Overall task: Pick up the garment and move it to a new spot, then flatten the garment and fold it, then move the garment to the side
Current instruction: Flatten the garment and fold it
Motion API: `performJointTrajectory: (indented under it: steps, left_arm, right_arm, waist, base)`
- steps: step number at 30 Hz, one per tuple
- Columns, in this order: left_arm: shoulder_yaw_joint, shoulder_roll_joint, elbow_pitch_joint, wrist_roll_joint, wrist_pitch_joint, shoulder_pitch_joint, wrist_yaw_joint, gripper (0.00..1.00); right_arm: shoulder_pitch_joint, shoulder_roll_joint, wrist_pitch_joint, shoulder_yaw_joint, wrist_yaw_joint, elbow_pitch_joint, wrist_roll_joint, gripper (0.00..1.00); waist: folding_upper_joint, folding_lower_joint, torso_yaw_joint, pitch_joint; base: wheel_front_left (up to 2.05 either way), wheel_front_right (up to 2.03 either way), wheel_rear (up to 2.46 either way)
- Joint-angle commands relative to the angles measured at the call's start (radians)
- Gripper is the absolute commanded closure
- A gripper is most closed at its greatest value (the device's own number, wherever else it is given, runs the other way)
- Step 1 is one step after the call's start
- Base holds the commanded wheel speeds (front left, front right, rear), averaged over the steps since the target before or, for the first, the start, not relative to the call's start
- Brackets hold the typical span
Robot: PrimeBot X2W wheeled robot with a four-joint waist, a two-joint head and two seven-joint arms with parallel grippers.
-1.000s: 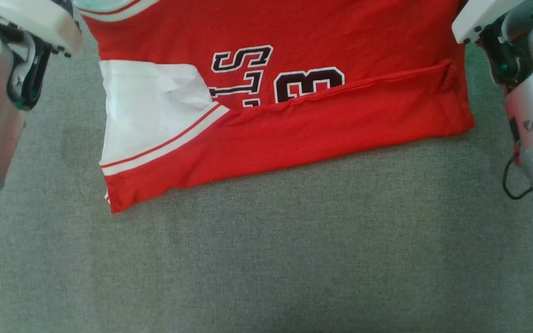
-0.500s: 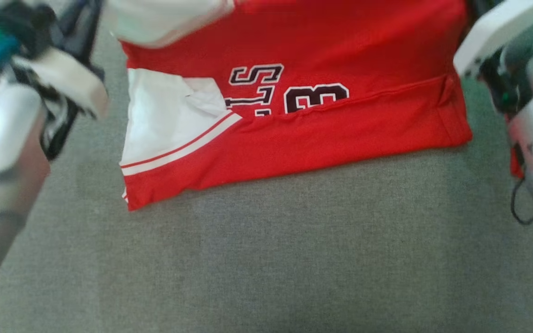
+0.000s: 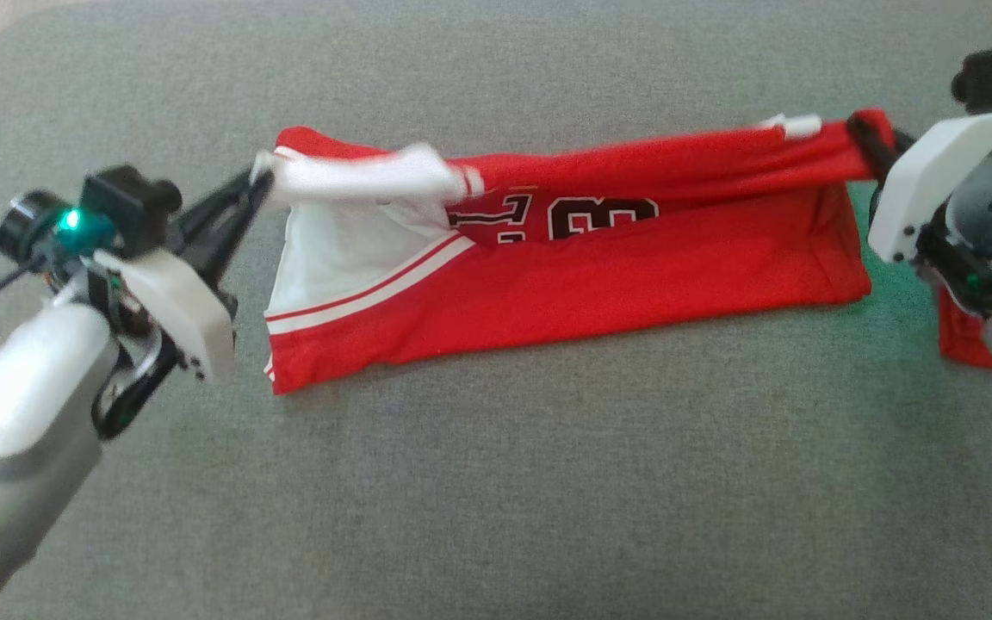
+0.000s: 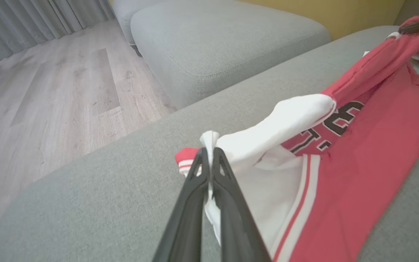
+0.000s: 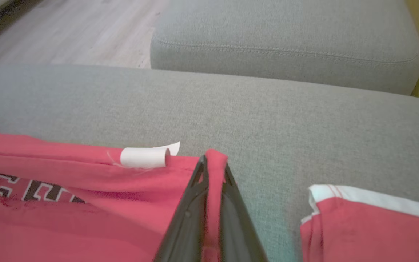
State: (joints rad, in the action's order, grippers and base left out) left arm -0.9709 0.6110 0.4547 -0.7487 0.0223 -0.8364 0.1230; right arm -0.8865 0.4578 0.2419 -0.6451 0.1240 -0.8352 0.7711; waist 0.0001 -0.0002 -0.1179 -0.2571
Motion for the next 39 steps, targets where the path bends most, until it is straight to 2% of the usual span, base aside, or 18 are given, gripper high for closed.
performJointTrajectory:
  steps: [1,8,13,20,34,35,36,37,38,39]
  left_arm:
    - [0.036,0.065,-0.045,-0.013,-0.021,-0.016,-0.007,1.00]
    - [0.002,0.120,-0.136,-0.040,-0.118,0.058,-0.033,1.00]
    - [-0.001,0.140,-0.169,-0.059,-0.153,0.085,-0.059,1.00]
    - [-0.018,0.162,-0.208,-0.110,-0.236,0.115,-0.055,1.00]
    - [-0.043,0.193,-0.276,-0.176,-0.342,0.146,-0.047,1.00]
    - [-0.045,0.193,-0.278,-0.177,-0.342,0.149,-0.048,1.00]
    - [-0.047,0.192,-0.279,-0.177,-0.343,0.152,-0.049,1.00]
    - [-0.046,0.191,-0.278,-0.177,-0.337,0.156,-0.054,0.89]
    - [-0.041,0.190,-0.276,-0.174,-0.322,0.160,-0.064,0.00]
    - [-0.034,0.189,-0.272,-0.174,-0.304,0.165,-0.076,0.00]
  right_arm:
    - [0.014,0.033,0.025,-0.027,0.007,0.047,0.021,1.00]
    - [0.044,0.075,0.131,-0.093,0.007,0.104,0.100,1.00]
    - [0.055,0.091,0.195,-0.123,0.007,0.129,0.144,1.00]
    - [0.061,0.118,0.244,-0.156,0.007,0.153,0.164,1.00]
    - [0.092,0.117,0.271,-0.201,0.007,0.140,0.182,1.00]
    - [0.092,0.114,0.276,-0.203,0.007,0.133,0.183,0.88]
    - [0.093,0.112,0.278,-0.203,0.007,0.125,0.183,0.32]
    - [0.092,0.108,0.279,-0.203,0.007,0.118,0.183,0.00]
    - [0.092,0.103,0.277,-0.202,0.007,0.114,0.184,0.00]
    - [0.089,0.099,0.268,-0.196,0.007,0.111,0.187,0.00]
  waist:
    - [-0.0001,0.0002,-0.001,0.006]
    - [-0.0001,0.0002,0.013,0.026]
    - [-0.0001,0.0002,0.022,0.040]
    - [-0.0001,0.0002,0.026,0.049]
    - [-0.0001,0.0002,0.027,0.059]
    - [-0.0001,0.0002,0.028,0.060]
    - [-0.0001,0.0002,0.029,0.062]
    - [-0.0001,0.0002,0.031,0.064]
    - [-0.0001,0.0002,0.033,0.067]
    - [-0.0001,0.0002,0.037,0.069]
  base:
    - [0.00,0.00,0.00]
    - [0.00,0.00,0.00]
    - [0.00,0.00,0.00]
    - [0.00,0.00,0.00]
    - [0.00,0.00,0.00]
    - [0.00,0.00,0.00]
    - [0.00,0.00,0.00]
    - [0.00,0.00,0.00]
    - [0.00,0.00,0.00]
    - [0.00,0.00,0.00]
